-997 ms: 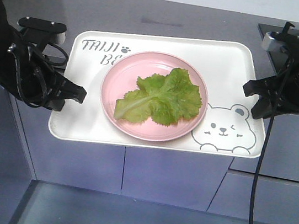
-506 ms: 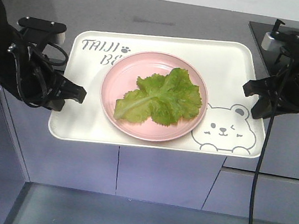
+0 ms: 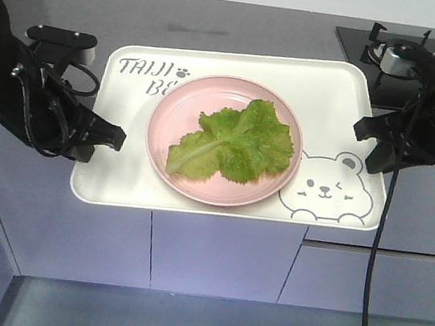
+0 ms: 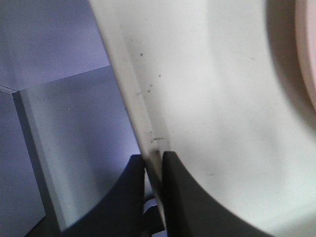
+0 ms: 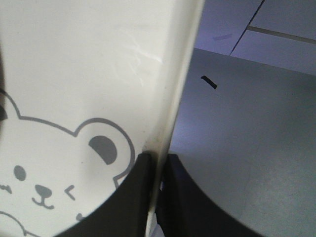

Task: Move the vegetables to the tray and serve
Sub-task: 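Keep holding the tray with both grippers while driving the base onward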

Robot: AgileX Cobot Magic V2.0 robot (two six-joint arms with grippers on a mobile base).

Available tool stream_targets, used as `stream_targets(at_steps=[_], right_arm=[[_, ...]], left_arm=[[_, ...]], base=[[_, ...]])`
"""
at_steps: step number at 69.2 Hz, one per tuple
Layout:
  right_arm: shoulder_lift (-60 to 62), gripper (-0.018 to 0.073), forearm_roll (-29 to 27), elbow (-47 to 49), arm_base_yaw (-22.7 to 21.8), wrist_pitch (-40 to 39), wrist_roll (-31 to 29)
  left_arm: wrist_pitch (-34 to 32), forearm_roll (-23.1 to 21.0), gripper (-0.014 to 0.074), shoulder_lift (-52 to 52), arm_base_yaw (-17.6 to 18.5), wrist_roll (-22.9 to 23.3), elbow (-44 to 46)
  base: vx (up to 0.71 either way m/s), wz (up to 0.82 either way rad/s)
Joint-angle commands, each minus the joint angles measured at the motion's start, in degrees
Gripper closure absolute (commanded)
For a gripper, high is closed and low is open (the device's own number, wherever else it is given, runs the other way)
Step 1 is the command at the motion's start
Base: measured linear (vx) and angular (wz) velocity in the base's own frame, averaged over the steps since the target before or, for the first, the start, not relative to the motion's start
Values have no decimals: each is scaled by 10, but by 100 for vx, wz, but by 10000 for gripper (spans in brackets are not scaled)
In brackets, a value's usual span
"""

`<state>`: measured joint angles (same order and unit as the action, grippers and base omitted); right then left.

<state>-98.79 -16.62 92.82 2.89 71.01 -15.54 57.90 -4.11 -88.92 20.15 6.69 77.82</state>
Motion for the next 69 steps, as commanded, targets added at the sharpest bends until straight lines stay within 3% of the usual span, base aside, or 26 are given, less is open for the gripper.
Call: stream_targets(at_steps=[1,69], right_arm=[[32,565,-83,17,10,25,-23],[32,565,-83,17,10,25,-23]], left_arm=[[-54,-63,602,24,13,-15,19],[-54,-63,602,24,13,-15,19]], base=[[5,-11],[7,-5]])
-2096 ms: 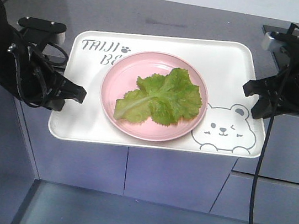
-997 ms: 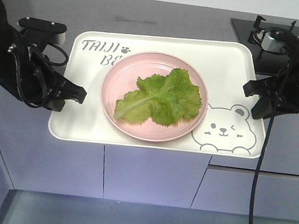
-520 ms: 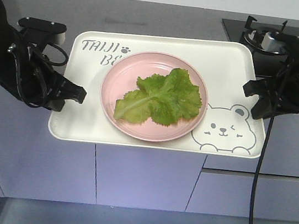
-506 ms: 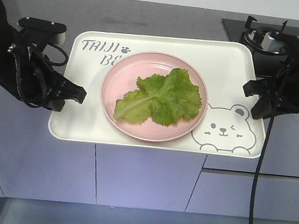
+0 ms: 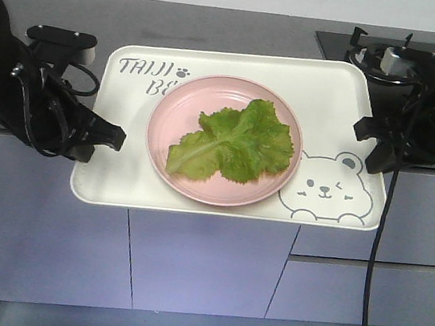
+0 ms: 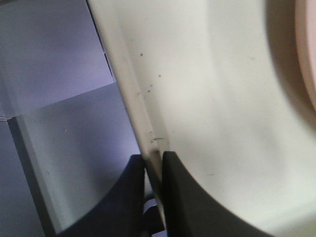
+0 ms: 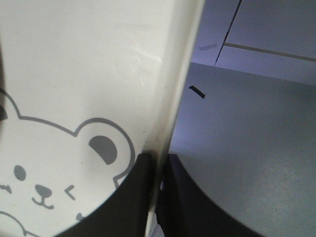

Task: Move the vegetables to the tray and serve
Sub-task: 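Keep holding the tray with both grippers while driving the base onward, then hold the tray level with both grippers over the grey countertop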

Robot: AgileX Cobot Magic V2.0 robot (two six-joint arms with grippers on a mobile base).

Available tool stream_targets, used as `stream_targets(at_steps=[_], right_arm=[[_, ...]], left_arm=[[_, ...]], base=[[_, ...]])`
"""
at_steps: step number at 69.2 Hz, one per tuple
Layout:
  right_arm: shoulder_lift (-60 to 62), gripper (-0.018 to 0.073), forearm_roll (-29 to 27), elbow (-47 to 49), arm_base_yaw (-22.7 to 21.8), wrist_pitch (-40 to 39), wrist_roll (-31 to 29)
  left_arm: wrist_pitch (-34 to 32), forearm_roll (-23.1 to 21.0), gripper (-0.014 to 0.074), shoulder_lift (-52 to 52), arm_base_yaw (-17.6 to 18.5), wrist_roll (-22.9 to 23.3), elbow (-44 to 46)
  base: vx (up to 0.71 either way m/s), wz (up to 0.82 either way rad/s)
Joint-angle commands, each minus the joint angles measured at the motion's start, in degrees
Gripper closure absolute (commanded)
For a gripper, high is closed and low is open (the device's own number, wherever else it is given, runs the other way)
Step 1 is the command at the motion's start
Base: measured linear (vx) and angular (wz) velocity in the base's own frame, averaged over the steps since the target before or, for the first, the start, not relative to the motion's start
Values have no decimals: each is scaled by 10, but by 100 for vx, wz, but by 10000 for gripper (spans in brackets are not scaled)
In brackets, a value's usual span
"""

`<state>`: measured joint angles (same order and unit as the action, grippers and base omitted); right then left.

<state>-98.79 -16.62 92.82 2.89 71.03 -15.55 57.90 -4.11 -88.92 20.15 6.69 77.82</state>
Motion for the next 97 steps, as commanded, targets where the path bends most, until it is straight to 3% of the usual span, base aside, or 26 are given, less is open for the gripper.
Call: stream_targets(at_steps=[1,97], right_arm=[[32,565,-83,17,10,25,-23],[32,565,-83,17,10,25,-23]], left_arm=[[-54,-63,602,24,13,-15,19],[-54,-63,602,24,13,-15,19]], base=[[8,-1],[9,1]])
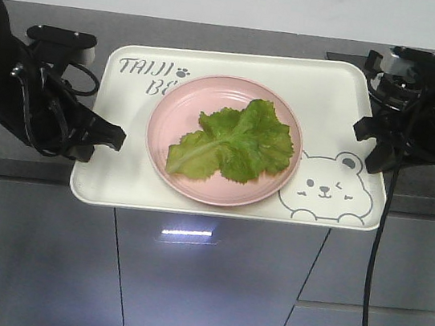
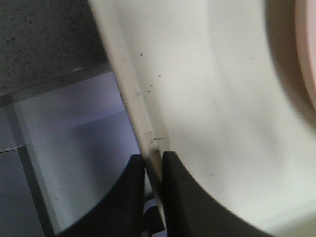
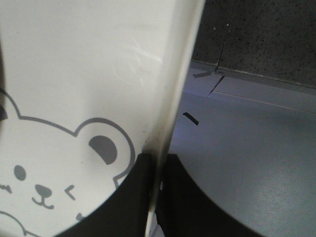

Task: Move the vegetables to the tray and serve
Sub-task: 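Hold the tray level with both grippers over the grey countertop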

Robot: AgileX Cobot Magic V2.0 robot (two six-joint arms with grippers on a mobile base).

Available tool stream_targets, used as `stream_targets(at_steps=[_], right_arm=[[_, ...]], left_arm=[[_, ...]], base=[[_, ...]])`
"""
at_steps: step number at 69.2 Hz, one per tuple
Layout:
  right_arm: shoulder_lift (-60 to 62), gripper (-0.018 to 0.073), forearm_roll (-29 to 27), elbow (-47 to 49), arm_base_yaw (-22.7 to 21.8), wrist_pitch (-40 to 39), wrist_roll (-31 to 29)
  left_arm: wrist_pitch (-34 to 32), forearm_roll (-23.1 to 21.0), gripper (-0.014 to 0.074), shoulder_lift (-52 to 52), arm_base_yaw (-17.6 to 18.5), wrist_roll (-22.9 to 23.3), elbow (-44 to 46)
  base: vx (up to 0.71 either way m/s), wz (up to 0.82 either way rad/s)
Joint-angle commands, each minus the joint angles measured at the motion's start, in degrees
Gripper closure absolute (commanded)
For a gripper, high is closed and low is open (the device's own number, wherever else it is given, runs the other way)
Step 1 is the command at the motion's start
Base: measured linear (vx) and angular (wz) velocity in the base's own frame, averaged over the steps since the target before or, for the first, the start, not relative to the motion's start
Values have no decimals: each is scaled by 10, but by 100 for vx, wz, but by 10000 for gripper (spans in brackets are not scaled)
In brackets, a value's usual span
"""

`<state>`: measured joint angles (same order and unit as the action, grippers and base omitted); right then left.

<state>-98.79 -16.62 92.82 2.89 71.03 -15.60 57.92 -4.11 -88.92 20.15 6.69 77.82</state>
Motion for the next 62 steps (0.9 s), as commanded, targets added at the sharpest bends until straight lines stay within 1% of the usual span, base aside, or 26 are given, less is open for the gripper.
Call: stream_targets(at_steps=[1,62], right_arm=[[32,565,-83,17,10,25,-23],[32,565,-83,17,10,25,-23]], left_arm=[[-54,-63,602,24,13,-15,19],[-54,-63,602,24,13,-15,19]], base=[[8,-4],[6,0]])
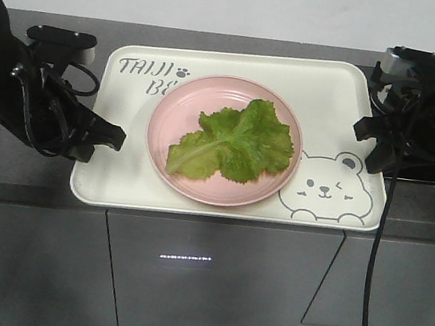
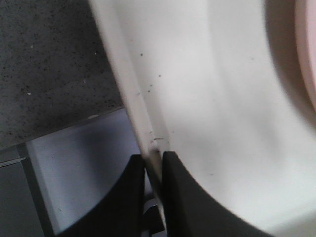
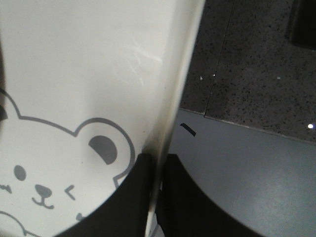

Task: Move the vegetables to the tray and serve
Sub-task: 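Hold the tray level with both grippers over the grey countertop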

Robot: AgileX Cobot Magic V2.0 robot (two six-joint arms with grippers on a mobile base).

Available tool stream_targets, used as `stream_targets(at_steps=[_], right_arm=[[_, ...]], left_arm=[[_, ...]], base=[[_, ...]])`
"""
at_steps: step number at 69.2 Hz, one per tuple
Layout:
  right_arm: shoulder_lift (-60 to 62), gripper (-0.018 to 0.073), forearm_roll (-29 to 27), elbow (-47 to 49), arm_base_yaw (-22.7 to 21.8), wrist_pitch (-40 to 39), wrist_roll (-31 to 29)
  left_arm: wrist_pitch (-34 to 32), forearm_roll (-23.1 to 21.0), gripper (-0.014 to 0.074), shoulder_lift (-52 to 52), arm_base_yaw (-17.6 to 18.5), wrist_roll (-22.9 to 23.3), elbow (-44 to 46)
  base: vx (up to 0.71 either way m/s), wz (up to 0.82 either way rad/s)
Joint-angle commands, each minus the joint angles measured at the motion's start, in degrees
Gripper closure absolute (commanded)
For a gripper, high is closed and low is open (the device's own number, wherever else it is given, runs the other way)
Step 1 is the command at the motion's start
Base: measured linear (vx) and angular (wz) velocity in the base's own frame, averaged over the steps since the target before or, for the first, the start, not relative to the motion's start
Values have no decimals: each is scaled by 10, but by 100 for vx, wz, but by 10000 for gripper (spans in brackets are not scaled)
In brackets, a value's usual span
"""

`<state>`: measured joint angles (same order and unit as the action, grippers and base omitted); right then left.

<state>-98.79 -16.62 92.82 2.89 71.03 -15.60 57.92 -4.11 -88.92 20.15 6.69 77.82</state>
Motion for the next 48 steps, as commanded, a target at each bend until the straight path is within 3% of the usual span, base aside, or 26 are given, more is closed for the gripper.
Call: stream_targets(at_steps=[1,48], right_arm=[[32,565,-83,17,10,25,-23],[32,565,-83,17,10,25,-23]], left_arm=[[-54,-63,602,24,13,-15,19],[-54,-63,602,24,13,-15,19]], base=[[6,6],[6,5]])
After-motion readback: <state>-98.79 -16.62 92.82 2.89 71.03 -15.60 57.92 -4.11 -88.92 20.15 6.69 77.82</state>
